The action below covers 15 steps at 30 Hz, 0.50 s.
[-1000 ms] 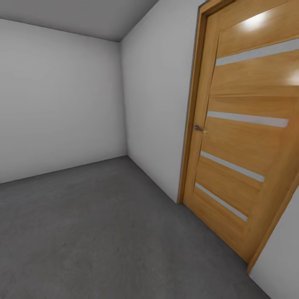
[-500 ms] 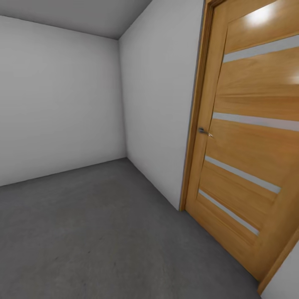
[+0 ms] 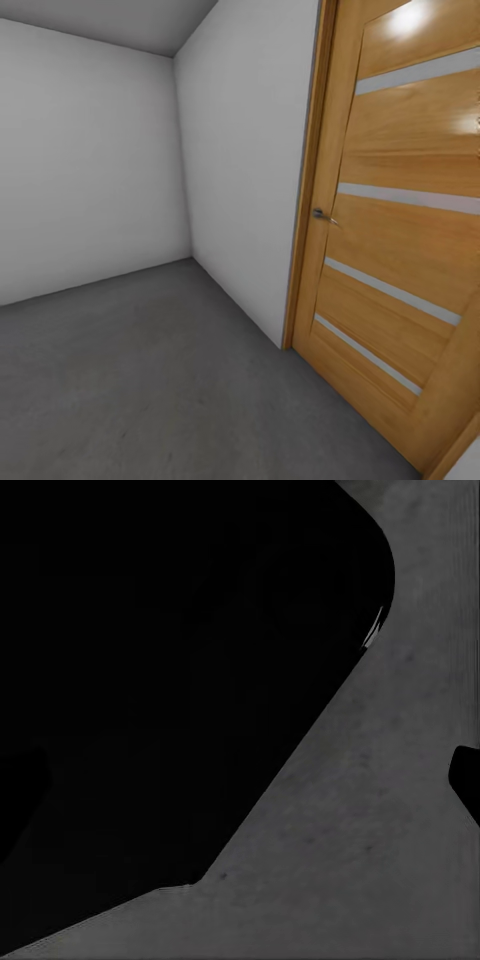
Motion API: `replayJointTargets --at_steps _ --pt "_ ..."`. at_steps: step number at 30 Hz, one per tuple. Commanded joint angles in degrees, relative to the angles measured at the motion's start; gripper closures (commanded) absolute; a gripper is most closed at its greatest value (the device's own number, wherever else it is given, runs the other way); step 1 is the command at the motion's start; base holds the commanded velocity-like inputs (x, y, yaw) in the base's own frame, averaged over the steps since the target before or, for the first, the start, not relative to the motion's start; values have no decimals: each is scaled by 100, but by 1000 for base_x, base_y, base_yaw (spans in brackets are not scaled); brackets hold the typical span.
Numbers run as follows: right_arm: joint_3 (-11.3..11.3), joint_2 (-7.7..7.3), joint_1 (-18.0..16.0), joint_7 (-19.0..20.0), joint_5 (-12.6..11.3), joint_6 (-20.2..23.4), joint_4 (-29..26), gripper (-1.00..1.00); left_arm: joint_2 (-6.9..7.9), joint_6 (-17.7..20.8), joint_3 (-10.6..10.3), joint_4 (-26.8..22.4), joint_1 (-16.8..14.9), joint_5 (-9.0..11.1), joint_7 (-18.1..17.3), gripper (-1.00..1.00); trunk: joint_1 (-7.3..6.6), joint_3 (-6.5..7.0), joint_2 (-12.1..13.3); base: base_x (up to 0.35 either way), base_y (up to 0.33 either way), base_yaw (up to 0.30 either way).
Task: Move the two storage containers from the living room to the garage. In the garage, place one container on the floor and stack the other container on top of it (either order is fine).
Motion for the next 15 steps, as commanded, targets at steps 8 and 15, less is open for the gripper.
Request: replayJointTargets --at_steps 8,15 --pt "13 0 -1 -3 -10 -5 -2 -100 1 -21 5 2 -1 9 -3 -100 3 -4 -2 324 0 -188" --pt "13 0 -1 -3 -4 -5 -2 -100 0 -20 5 2 -1 9 -3 -100 3 -4 -2 324 0 -33"
